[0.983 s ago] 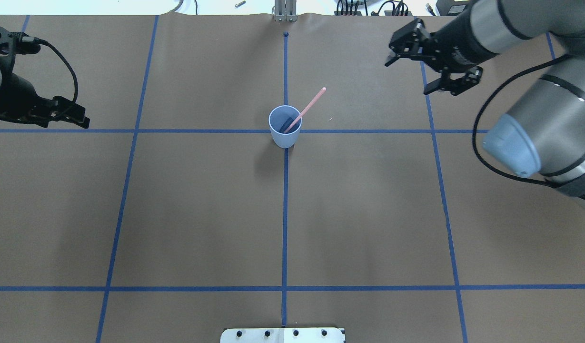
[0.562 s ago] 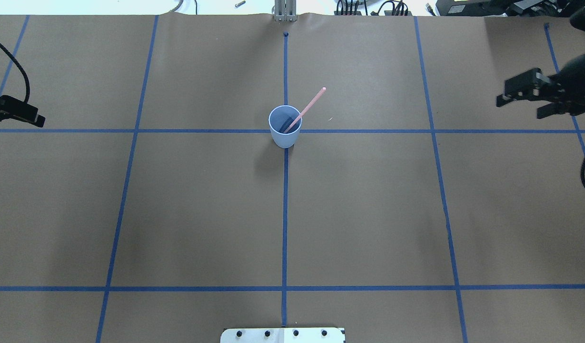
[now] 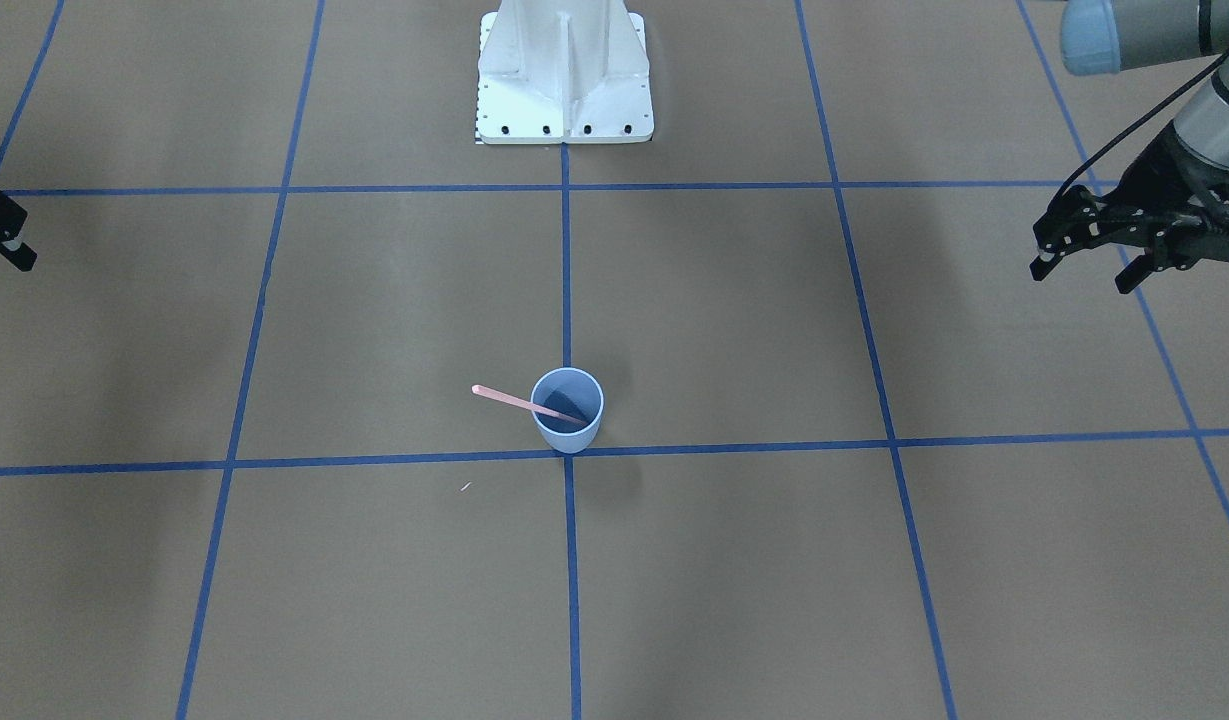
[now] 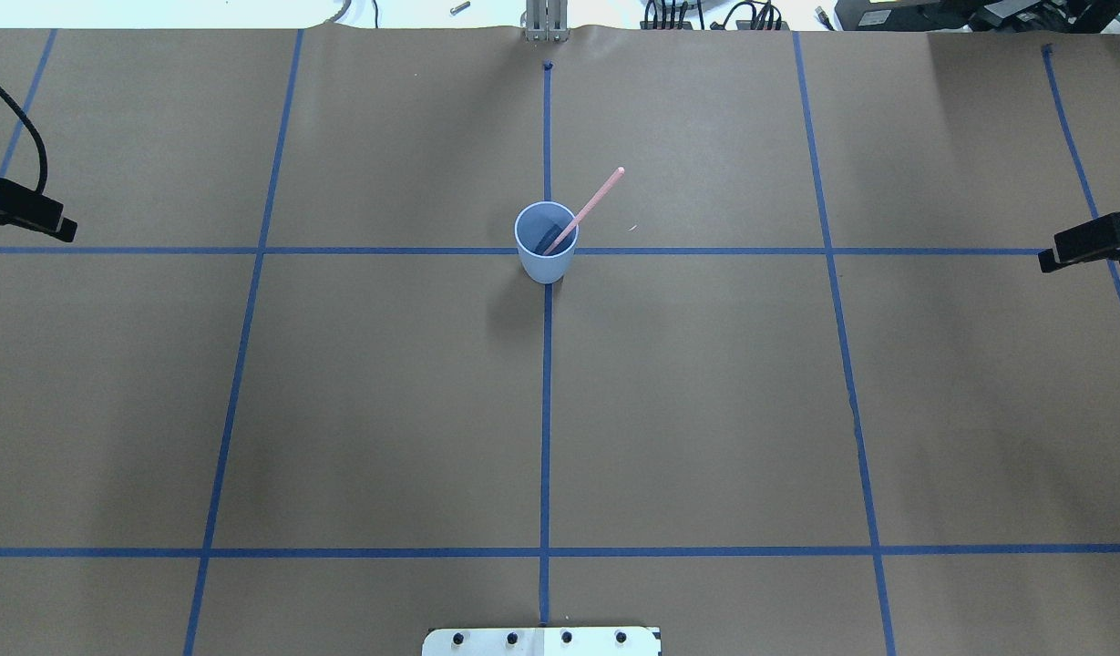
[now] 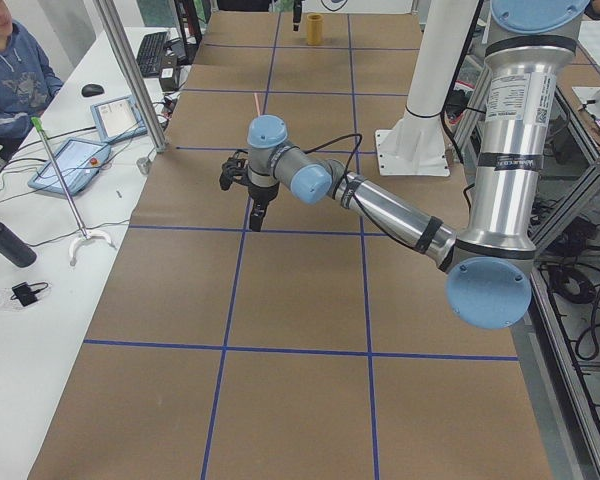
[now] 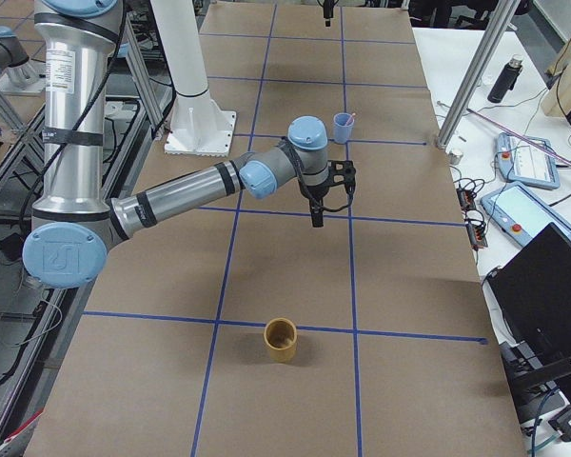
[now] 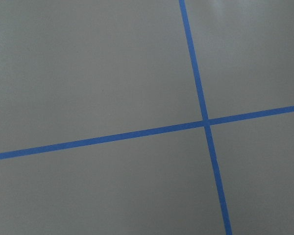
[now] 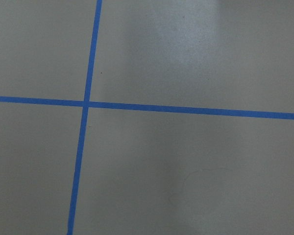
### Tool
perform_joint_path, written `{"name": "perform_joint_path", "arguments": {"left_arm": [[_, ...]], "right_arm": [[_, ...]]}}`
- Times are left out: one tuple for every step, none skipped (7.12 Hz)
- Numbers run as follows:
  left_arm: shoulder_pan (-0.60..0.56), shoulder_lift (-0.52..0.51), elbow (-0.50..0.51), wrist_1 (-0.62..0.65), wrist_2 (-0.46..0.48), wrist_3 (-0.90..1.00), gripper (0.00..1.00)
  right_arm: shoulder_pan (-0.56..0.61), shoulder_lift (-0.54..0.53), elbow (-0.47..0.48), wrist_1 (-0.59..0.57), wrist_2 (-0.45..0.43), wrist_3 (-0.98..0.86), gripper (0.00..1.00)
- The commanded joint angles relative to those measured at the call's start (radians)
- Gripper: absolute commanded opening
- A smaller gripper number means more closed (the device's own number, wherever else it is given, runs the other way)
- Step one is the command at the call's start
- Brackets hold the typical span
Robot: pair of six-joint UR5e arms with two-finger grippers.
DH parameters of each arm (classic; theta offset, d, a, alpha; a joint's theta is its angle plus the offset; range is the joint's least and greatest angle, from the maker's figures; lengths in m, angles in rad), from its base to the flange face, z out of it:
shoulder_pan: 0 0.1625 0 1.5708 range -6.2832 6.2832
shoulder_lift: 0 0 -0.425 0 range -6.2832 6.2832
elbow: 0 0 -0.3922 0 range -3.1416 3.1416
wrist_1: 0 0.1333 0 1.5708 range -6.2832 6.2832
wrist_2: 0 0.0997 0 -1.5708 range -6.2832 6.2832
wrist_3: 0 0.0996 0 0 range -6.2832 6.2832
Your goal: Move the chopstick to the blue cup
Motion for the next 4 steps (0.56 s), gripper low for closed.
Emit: {"name": "perform_joint_path", "arguments": {"left_arm": [[-0.018, 0.012, -0.003, 0.002, -0.009, 0.040, 0.97], [-0.044, 0.069, -0.007, 0.001, -0.012, 0.110, 0.97], [-0.091, 0.126, 0.003, 0.002, -0.043, 0.284, 0.97], [-0.126, 0.213, -0.012, -0.010, -0.048, 0.324, 0.97]], "right_arm": [[0.002, -0.010, -0.008, 0.001, 0.003, -0.018, 1.00], [0.010, -0.027, -0.008, 0.000, 0.005, -0.048, 1.00], [0.024, -0.033, -0.010, 0.000, 0.017, -0.074, 1.00], [0.032, -0.032, -0.007, 0.000, 0.032, -0.073, 1.00]]}}
